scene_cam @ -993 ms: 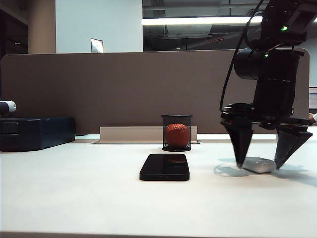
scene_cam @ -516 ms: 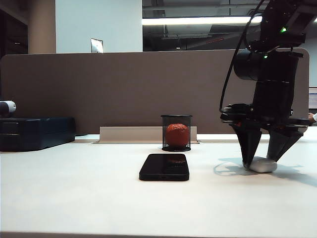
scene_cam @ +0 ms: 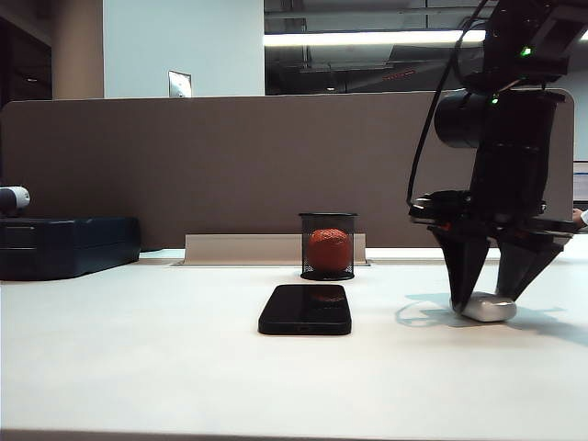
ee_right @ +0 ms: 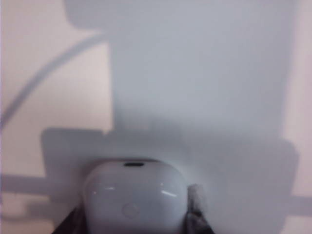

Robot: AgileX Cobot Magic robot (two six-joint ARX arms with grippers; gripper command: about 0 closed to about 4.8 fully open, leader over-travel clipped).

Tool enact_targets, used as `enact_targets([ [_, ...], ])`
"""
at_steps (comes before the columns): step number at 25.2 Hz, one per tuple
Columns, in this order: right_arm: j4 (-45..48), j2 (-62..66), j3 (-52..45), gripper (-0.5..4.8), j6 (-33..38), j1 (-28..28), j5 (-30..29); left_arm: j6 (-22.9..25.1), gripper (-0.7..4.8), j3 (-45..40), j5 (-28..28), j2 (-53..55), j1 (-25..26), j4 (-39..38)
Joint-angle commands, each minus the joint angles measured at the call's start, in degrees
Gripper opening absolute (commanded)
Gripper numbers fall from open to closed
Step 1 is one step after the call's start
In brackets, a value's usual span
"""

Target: Find the wireless headphone case on the desktop and place it on the left side of the phone.

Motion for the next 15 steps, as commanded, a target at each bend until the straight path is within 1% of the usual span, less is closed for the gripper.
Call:
enact_targets([
  [1,-0.87,-2.43,-0.02,1.56,0.31,0.15,-0.5,0.24,-0.05,0.2,-0.15,0.04,-0.07,0.74],
  [7,-0.74,-7.08,0.0,1.56,0.39,0.15,-0.81,0.24,-0.05,0.2,-0.15,0.07,-0.04,0.74],
  [11,-0.74,-9.38,0.0,1.56,0.87,0.35,-3.8,0.24,-0.05,0.2,-0.15,0.04,-0.04,0.74],
  [15,-1.27,-10.58,1.36,1.56,0.94,2.03,-4.42,0.24,-0.05,0.2,-0.15,0.04,-0.04,0.74],
])
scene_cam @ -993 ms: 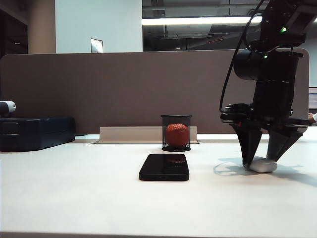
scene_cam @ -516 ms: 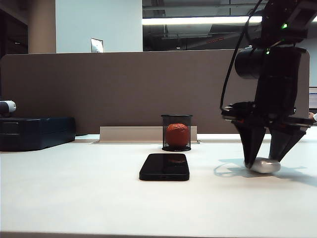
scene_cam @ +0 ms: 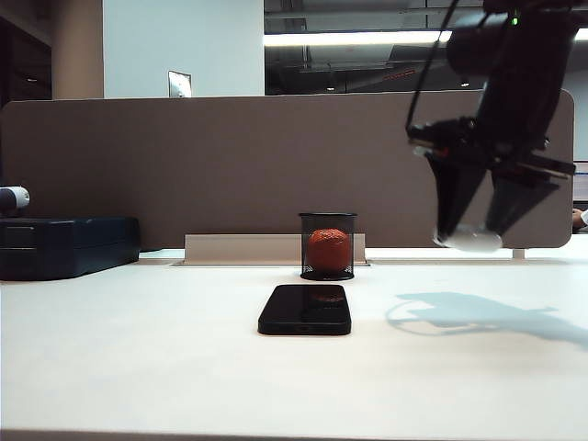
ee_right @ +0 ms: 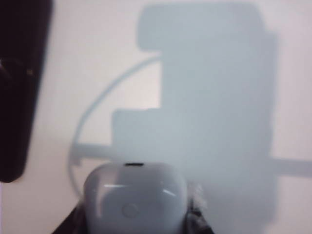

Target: Find the wireless headphone case on the desktop and place it on the left side of the phone.

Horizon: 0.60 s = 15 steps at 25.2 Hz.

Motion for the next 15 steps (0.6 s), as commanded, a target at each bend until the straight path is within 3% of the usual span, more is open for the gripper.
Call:
enact_targets([
  [1,-0.17,-0.48,2.64,1.56,0.24,2.56,-0.9,0.24,-0.05,0.2,-0.13,0.02,-0.04,0.74],
  [8,3.76,-0.42,6.51,1.56,1.75,8.87,-1.38,0.22,-0.05,0.2,-0.11,0.02,-0.04,0.74],
  [15,10.45,0.61,6.54,1.56,6.27,12.55,-5.86,0.24,-0.05,0.2,-0.13,0.02,-0.07,0.74],
])
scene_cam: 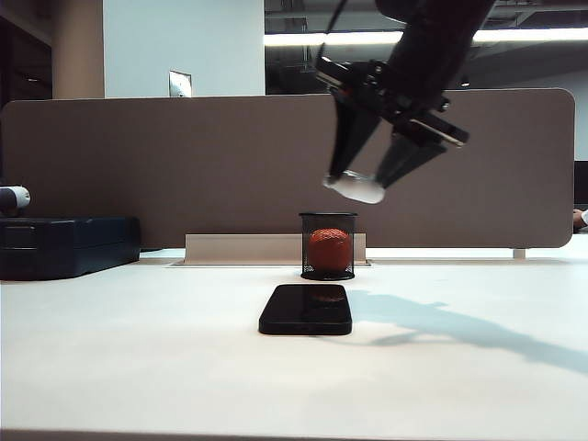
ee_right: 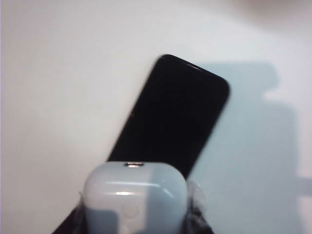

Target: Find the wireless headphone case on the desktop and place it on the left side of the phone.

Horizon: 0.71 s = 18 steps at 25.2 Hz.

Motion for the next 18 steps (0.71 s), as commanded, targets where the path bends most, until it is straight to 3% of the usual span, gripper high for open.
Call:
enact_targets([
  [1,3.58,0.66,0.39,1.55,1.38,1.9,-0.79,0.22,-0.05,0.2,-0.09,0.02,-0.07,0.76],
  [7,8.22,4.66,0.83,1.53,4.87,4.09,-3.43,0.22,-0.05,0.2,-0.11,0.04,-0.07,0.76],
  [18,8.17,15.52,9.03,1.46,6.21,6.91,-6.01,0.24,-0.05,0.2,0.02,0.04,-0.07,0.74],
])
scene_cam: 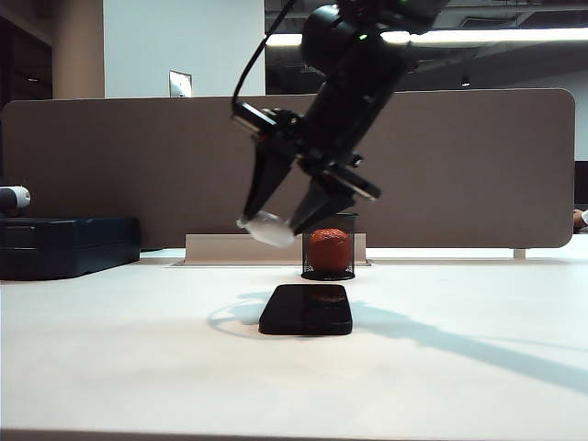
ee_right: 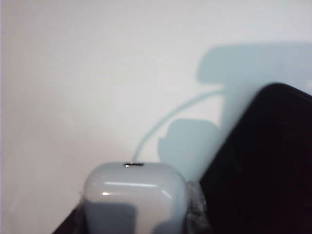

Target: Find the wireless headphone case on the desktop and place it on the left side of the phone.

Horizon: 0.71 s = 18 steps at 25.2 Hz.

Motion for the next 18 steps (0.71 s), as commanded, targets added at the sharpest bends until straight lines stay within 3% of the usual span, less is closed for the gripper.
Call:
enact_targets([
  [1,0.57,3.3,3.43,1.46,0.9,0.92,-1.09,0.24,-0.05,0.2,0.09,0.02,-0.07,0.72],
  [18,3.37,13.35,7.91,1.44,0.81,2.89,1.9,0.22,-0.05,0.2,0.11,0.02,-0.07,0.74],
])
